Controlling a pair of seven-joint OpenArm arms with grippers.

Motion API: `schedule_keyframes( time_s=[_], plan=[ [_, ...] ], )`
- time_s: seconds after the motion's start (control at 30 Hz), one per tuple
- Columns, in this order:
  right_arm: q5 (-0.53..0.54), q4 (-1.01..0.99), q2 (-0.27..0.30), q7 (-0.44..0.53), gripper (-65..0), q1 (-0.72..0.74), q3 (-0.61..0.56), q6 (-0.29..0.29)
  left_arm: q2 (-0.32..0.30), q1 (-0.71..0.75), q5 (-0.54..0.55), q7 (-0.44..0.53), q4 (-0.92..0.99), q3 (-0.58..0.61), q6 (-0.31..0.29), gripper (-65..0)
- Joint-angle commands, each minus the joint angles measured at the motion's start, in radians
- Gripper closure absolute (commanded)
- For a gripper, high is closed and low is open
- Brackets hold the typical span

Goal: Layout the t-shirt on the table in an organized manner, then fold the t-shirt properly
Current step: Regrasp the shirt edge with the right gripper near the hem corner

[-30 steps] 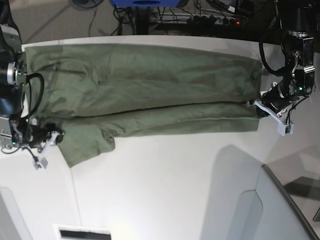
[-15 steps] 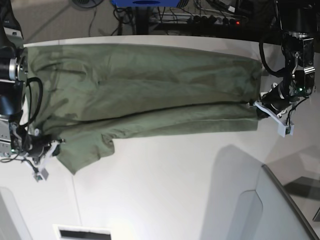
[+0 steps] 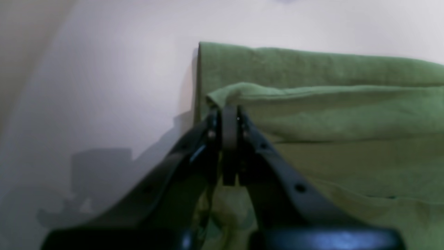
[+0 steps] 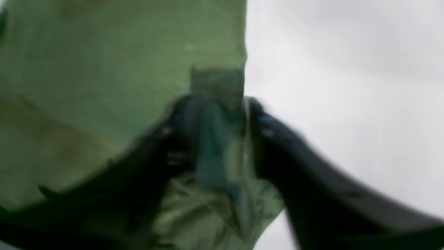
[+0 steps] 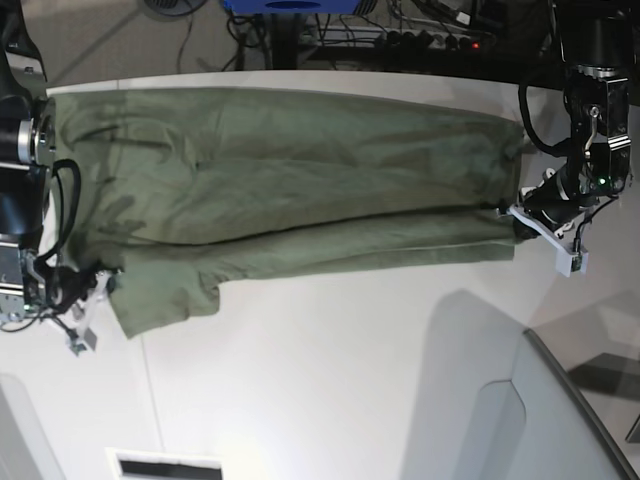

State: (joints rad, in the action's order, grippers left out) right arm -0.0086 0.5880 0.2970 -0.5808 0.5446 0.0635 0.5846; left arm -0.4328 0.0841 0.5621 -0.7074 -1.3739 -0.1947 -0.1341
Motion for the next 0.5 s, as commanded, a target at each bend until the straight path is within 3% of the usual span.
schedule_keyframes(
  time_s=[0.0, 0.03, 0.2, 0.37, 0.47],
  plan=[
    [0.006, 0.019, 0.015, 0.008, -32.4, 0.033, 0.002, 0.004, -0.018, -0.013, 0.006, 0.016, -0.020, -0.009, -0.002, 0.0],
    [0.006, 0.019, 0.015, 0.008, -35.0, 0.032, 0.002, 0.004, -0.018, -0.013, 0.006, 0.016, -0.020, -0.009, -0.002, 0.0],
    [0.003, 0.011, 0.015, 0.005, -28.8, 0.038, -0.003, 0.002, -0.018, -0.013, 0.006, 0.016, -0.020, -0.009, -0.002, 0.0],
    [0.003, -0.018, 0.006, 0.002, -28.5, 0.055, -0.004, 0.002, -0.018, -0.013, 0.006, 0.016, -0.020, -0.007, -0.002, 0.0],
    [-0.057, -0.052, -0.011, 0.003, -28.5, 0.068, -0.003, 0.002, -0.018, -0.011, 0.006, 0.016, -0.020, -0.007, -0.002, 0.0]
  ],
)
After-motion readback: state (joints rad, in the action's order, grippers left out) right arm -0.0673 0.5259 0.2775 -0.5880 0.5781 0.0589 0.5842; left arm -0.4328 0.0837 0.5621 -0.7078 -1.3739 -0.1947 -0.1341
